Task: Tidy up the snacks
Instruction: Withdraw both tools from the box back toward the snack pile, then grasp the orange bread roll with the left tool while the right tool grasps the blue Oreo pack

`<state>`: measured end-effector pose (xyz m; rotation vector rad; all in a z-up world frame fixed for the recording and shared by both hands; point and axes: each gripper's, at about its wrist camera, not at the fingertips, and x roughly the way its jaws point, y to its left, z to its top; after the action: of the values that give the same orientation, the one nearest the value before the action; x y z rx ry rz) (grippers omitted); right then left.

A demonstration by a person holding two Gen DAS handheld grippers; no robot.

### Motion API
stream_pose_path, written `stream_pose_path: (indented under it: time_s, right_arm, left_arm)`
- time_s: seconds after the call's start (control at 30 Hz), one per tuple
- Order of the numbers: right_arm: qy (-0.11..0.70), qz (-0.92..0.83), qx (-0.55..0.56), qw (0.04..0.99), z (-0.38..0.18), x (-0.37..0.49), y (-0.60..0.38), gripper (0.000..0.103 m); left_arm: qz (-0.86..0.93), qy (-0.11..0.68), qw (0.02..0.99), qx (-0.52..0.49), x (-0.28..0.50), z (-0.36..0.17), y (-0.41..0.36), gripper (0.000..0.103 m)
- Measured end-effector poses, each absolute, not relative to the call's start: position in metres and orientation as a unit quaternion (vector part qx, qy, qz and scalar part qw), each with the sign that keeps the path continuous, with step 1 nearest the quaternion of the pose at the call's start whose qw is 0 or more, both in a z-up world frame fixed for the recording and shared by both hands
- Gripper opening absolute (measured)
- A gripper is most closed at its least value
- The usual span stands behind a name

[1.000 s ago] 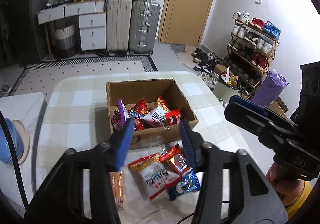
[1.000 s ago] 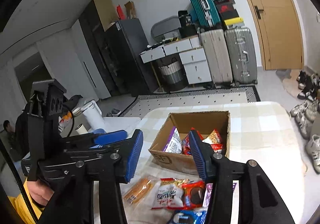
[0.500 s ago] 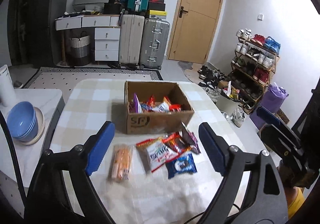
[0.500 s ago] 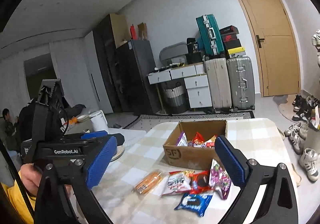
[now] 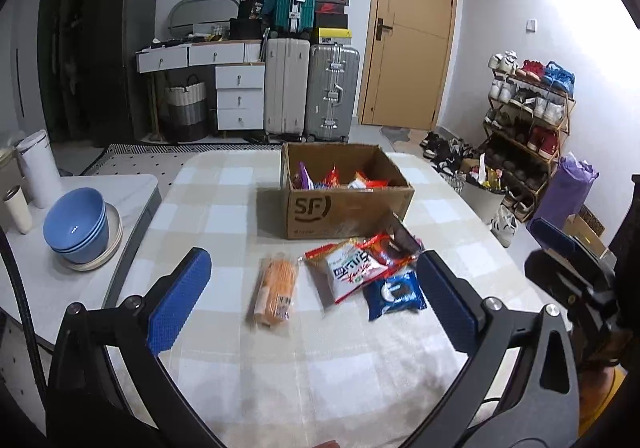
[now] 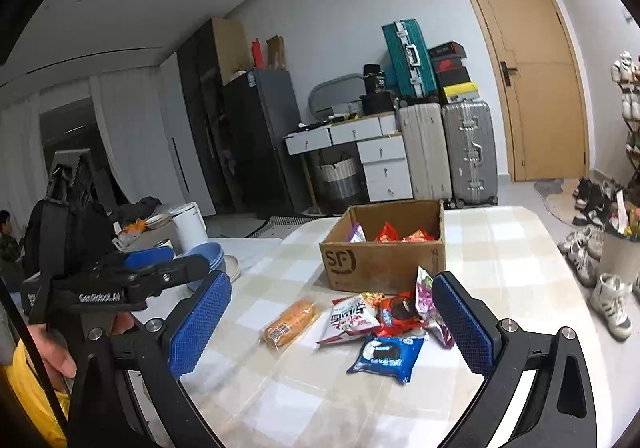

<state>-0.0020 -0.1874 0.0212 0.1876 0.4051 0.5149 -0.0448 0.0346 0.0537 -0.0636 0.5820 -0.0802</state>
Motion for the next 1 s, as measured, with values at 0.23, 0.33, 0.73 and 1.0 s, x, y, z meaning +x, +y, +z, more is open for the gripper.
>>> stream_pose_path:
  time_s: [0.23, 0.33, 0.73, 1.0]
  right_arm:
    - [0.212, 0.255, 0.104, 0.938, 0.016, 0.006, -0.19, 0.102]
    - [0.222, 0.255, 0.103, 0.936, 0.013, 0.008, -0.188, 0.102]
    - [0.335, 0.228, 0.095, 0.909, -0.056, 0.041, -0.174, 0.102]
    - [0.418, 0.198, 0.091, 0.882, -0.105, 0.085, -0.167, 0.102]
  left_arm:
    - [-0.04, 0.308, 0.949, -0.05, -0.031, 0.038, 0.041, 0.102]
    - [-0.036, 0.313, 0.948, -0.05, -0.024, 0.029, 0.041, 0.102]
    - [-0.019, 0.369, 0.928, -0.056, 0.008, -0.045, 0.052, 0.102]
    - [-0.004, 0.412, 0.91, -0.056, 0.059, -0.096, 0.06, 0.102]
